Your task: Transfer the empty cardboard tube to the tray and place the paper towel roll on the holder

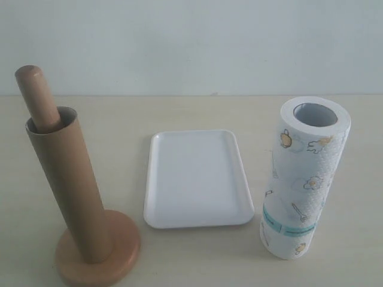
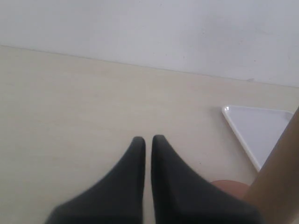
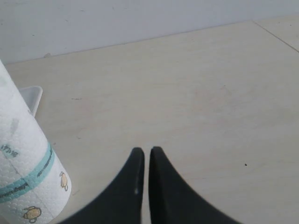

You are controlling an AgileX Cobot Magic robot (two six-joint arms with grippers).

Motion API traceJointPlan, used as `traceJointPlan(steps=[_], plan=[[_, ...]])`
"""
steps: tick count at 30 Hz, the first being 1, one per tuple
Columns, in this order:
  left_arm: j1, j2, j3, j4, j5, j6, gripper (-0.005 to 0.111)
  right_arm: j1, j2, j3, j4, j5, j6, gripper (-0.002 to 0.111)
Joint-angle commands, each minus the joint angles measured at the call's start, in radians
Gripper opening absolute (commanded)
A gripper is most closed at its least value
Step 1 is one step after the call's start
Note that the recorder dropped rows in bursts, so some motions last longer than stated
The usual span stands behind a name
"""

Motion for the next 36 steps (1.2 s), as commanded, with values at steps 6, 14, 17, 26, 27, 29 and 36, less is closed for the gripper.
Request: traceJointPlan(steps=[6, 14, 17, 26, 27, 29, 36], plan=[[0.002, -0.003, 0.004, 0.003, -0.006, 0.001, 0.004, -0.006, -0.004, 0.0, -0.006, -0.005, -0.002, 0.004], [0.002, -0.003, 0.004, -0.001, -0.009, -0.005, 0.004, -0.006, -0.004, 0.0, -0.006, -0.005, -0.002, 0.004], [0.002, -0.003, -0.015, -0.123, -0.005, -0.091, 0.004, -0.006, -0.004, 0.0, -0.006, -0.005, -0.002, 0.004], [0.002, -0.003, -0.247, -0.241, 0.07, 0.045, 0.004, -0.006, -0.004, 0.0, -0.006, -0.005, -0.002, 0.004], [0.002, -0.003, -0.261, -0.241, 0.055, 0.064, 0.004, -0.006, -0.004, 0.0, -0.006, -0.005, -0.002, 0.004], [0.002, -0.003, -0.273, -0.241, -0.011, 0.07, 0.004, -0.006, -0.004, 0.0, -0.006, -0.005, -0.002, 0.004], [0.002, -0.003, -0.275, -0.317, -0.151, -0.013, 0.004, -0.006, -0.004, 0.0, -0.006, -0.007, -0.002, 0.004]])
